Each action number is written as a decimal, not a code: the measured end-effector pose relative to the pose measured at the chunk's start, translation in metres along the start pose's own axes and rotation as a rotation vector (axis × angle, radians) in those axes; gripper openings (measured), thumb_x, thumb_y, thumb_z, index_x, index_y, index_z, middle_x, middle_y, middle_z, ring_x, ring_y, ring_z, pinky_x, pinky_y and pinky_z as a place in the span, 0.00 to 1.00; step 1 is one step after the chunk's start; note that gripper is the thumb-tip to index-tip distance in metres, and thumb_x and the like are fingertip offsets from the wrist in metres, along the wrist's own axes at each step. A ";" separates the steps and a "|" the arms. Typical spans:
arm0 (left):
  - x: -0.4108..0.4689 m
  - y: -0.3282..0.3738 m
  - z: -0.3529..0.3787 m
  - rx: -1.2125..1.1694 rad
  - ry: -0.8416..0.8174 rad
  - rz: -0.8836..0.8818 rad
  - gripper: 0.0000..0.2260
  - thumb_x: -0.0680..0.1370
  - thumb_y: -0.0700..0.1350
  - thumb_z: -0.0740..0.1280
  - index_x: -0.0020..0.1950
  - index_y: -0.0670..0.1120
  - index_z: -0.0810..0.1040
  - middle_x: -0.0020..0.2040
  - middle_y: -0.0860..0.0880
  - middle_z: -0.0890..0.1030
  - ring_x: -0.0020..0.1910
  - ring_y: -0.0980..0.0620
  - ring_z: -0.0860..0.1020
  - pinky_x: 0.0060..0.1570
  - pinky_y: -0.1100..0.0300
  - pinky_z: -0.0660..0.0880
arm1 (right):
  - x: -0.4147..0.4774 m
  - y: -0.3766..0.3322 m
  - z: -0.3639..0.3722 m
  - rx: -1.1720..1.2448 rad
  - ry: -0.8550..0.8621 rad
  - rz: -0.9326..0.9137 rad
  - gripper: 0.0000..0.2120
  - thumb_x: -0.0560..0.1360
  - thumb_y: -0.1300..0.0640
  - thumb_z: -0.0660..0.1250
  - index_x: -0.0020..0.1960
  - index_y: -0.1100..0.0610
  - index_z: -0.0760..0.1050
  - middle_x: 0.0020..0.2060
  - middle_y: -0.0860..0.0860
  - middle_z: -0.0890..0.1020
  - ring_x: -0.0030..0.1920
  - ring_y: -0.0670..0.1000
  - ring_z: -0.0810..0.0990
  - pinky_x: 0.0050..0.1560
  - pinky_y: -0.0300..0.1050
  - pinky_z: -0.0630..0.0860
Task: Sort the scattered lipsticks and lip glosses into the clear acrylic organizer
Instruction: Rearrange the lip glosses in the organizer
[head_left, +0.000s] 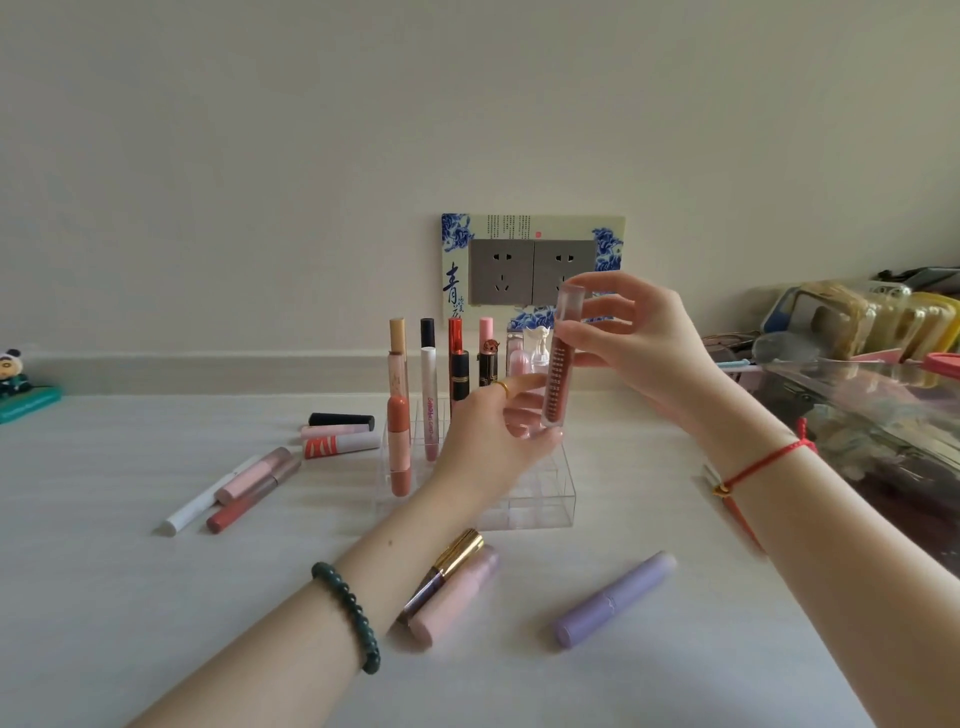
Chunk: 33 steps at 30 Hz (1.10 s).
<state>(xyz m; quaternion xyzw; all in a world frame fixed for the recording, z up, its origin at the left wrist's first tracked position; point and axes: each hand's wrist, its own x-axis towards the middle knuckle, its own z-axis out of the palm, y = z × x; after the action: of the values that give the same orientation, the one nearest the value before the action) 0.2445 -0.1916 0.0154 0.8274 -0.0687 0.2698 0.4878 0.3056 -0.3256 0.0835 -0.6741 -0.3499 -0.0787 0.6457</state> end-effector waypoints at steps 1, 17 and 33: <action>0.001 -0.001 -0.001 -0.029 0.011 -0.016 0.17 0.70 0.41 0.72 0.59 0.47 0.76 0.46 0.56 0.80 0.47 0.59 0.78 0.49 0.68 0.76 | 0.001 0.001 0.002 -0.013 0.001 -0.009 0.16 0.69 0.67 0.71 0.52 0.52 0.76 0.40 0.51 0.82 0.38 0.47 0.84 0.38 0.42 0.81; -0.002 -0.008 0.004 -0.045 -0.032 -0.053 0.27 0.73 0.43 0.70 0.70 0.47 0.66 0.66 0.52 0.74 0.55 0.62 0.72 0.53 0.68 0.70 | 0.004 0.028 0.015 -0.111 0.077 -0.007 0.15 0.70 0.67 0.69 0.52 0.53 0.75 0.43 0.50 0.78 0.41 0.50 0.83 0.38 0.49 0.82; -0.009 -0.014 0.007 0.110 -0.011 0.007 0.23 0.72 0.44 0.70 0.66 0.50 0.71 0.54 0.57 0.78 0.51 0.59 0.76 0.54 0.63 0.75 | 0.000 0.047 0.020 -0.180 0.067 0.048 0.14 0.69 0.65 0.70 0.51 0.52 0.75 0.44 0.52 0.79 0.42 0.51 0.83 0.40 0.53 0.82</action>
<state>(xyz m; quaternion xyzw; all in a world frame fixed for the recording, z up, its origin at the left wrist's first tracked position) 0.2446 -0.1918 -0.0031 0.8541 -0.0591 0.2704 0.4404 0.3256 -0.3037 0.0424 -0.7348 -0.3034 -0.1166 0.5954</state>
